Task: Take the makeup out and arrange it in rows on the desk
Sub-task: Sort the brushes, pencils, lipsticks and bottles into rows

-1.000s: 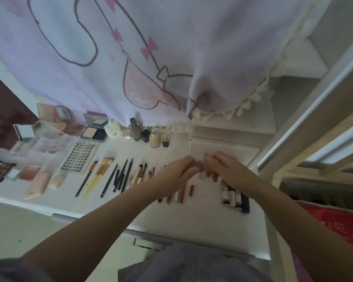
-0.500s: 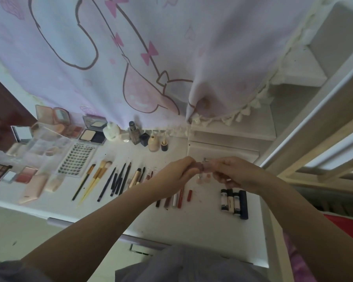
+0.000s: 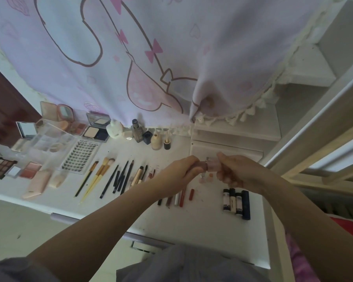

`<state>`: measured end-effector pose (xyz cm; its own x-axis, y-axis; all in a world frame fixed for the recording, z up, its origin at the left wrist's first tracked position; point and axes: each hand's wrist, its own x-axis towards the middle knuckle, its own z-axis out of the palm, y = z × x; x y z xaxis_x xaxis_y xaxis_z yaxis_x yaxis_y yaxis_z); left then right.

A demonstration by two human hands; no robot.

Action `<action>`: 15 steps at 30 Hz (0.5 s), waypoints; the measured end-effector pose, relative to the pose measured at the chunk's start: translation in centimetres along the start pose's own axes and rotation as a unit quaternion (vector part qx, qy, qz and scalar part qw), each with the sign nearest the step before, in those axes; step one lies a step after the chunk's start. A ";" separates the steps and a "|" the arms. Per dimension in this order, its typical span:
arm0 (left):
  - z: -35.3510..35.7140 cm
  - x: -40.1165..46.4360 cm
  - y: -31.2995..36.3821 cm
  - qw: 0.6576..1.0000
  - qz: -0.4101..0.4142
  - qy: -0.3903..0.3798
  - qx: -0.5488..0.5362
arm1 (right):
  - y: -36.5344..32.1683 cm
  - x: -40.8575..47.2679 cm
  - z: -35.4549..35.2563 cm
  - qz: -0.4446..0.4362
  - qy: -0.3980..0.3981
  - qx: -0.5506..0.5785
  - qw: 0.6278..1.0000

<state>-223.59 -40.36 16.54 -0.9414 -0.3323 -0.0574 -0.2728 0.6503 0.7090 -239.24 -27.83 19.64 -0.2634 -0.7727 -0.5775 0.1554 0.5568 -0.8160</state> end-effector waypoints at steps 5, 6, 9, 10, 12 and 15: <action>-0.1 0.0 -0.2 1.000 -0.001 0.005 -0.003 | 0.4 -0.1 -0.1 -0.043 -0.002 -0.020 0.999; -0.2 0.0 -0.2 1.000 -0.001 0.005 -0.006 | 0.3 -0.1 -0.1 -0.040 0.000 -0.013 0.999; -0.1 0.2 0.2 1.000 0.011 -0.006 0.007 | 0.2 -0.3 -0.3 0.004 -0.004 0.049 0.999; 0.0 0.3 0.4 1.000 0.015 -0.010 0.014 | 0.2 -0.3 -0.4 0.018 -0.009 0.060 0.998; 0.0 0.4 0.6 1.000 0.015 -0.012 0.013 | 0.2 -0.4 -0.6 0.019 -0.023 0.066 0.997; -0.2 0.4 0.5 1.000 0.011 -0.014 0.008 | 0.1 -0.5 -0.7 -0.010 -0.020 0.024 0.999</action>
<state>-224.06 -40.30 17.06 -0.9523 -0.2990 -0.0610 -0.2545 0.6678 0.6995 -239.77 -27.18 19.87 -0.2289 -0.7955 -0.5611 0.1965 0.5268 -0.8270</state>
